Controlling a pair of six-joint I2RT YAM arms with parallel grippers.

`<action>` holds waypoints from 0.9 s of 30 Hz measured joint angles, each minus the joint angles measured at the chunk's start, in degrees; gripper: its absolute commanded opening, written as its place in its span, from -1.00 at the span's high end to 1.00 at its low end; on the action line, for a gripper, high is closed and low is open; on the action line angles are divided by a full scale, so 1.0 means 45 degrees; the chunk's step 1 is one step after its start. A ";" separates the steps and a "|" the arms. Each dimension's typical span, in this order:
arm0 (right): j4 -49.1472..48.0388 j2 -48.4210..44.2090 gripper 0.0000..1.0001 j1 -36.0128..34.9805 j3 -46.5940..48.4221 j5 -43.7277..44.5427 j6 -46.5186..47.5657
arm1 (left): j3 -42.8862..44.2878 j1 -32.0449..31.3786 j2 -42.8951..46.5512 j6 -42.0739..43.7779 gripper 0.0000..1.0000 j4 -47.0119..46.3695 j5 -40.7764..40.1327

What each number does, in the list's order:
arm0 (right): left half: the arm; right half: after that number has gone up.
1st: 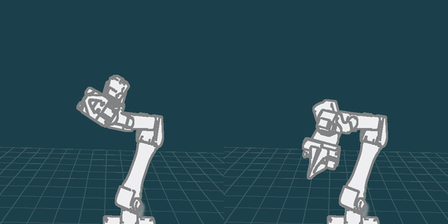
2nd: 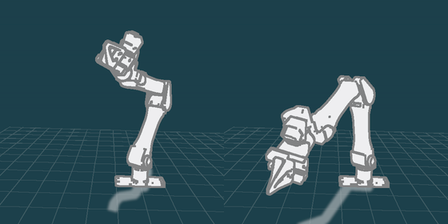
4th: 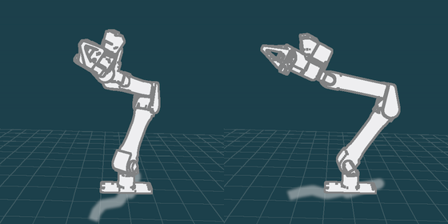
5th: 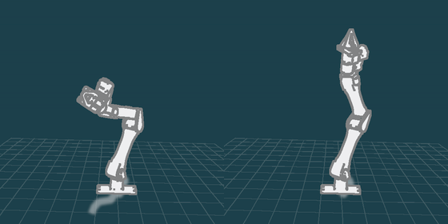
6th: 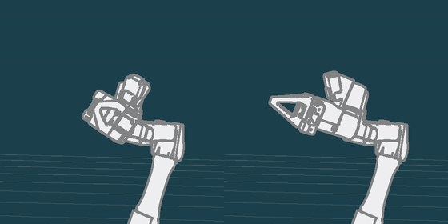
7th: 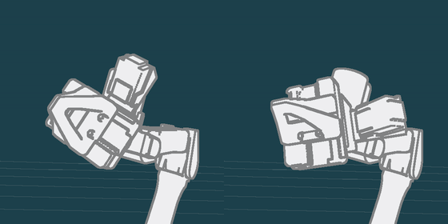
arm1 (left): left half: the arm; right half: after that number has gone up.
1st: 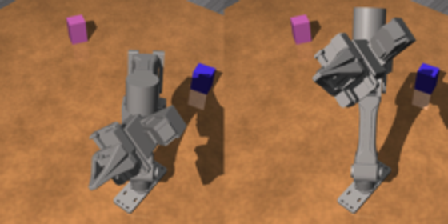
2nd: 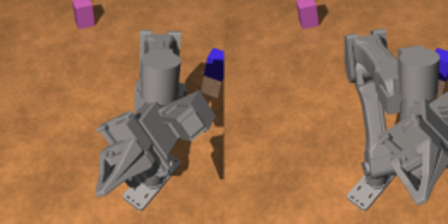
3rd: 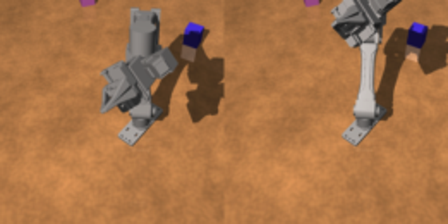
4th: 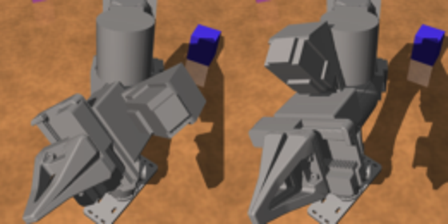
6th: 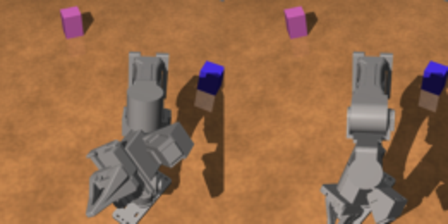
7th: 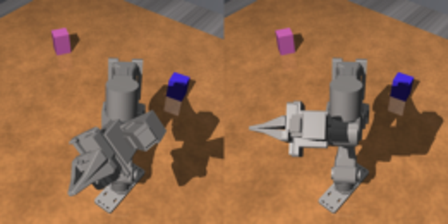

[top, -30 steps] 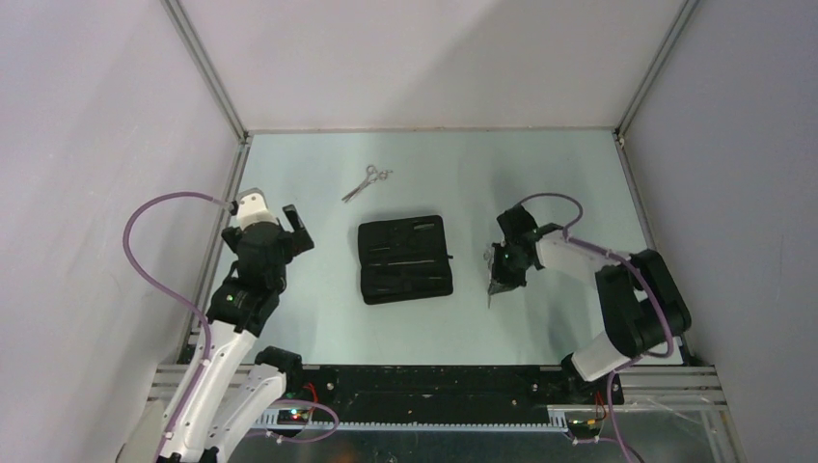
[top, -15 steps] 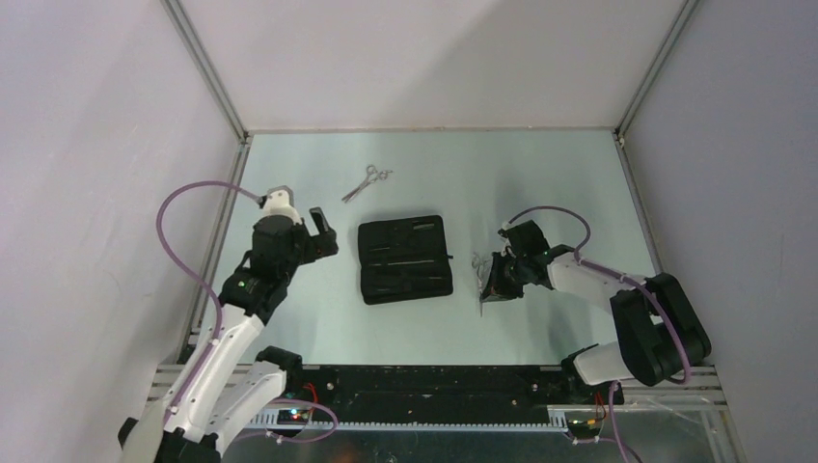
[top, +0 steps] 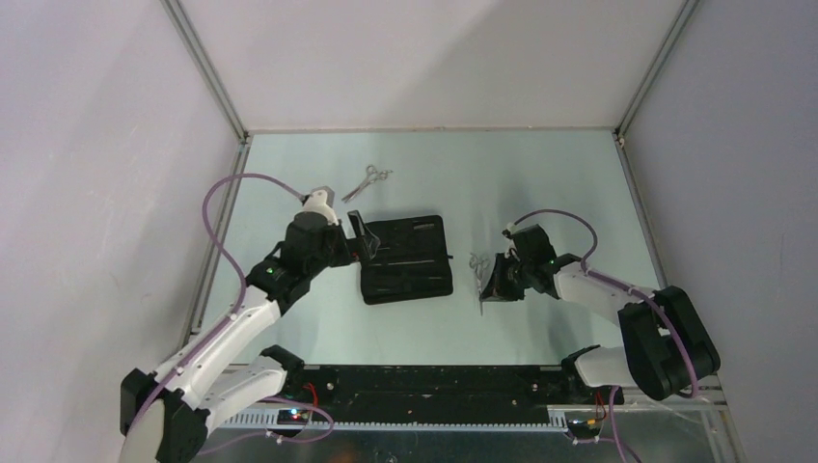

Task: Sort the hair-cutting tools
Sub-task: Move the scissors to the center of the board.

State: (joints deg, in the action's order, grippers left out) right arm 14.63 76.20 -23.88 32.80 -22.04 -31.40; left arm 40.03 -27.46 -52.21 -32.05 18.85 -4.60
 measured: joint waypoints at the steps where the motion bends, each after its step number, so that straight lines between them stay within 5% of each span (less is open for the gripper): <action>1: 0.0063 -0.0015 1.00 0.0000 0.0000 0.0131 0.0000 | 0.0000 -0.0121 -0.0146 -0.0092 -0.99 -0.0126 0.0063; 7: 0.1103 -0.0117 1.00 -0.0408 -0.0005 0.1447 -0.0029 | 0.0000 -0.0865 -0.1112 -0.0656 -0.99 -0.0641 0.0073; 17: 0.1681 -0.0277 0.29 -0.0991 0.0005 0.2127 -0.0330 | 0.0000 -0.1039 -0.1239 -0.0879 -0.99 -0.0738 -0.0102; 27: 0.1919 -0.0384 0.21 -0.1205 0.0102 0.2307 -0.0359 | 0.0083 -0.1039 -0.0340 -0.0549 -0.99 -0.0015 -0.1015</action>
State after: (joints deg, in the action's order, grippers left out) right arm 23.27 74.48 -29.30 33.26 -11.66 -33.01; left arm 40.40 -32.14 -53.74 -34.52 18.79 -9.17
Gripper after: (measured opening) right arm 0.383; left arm 0.996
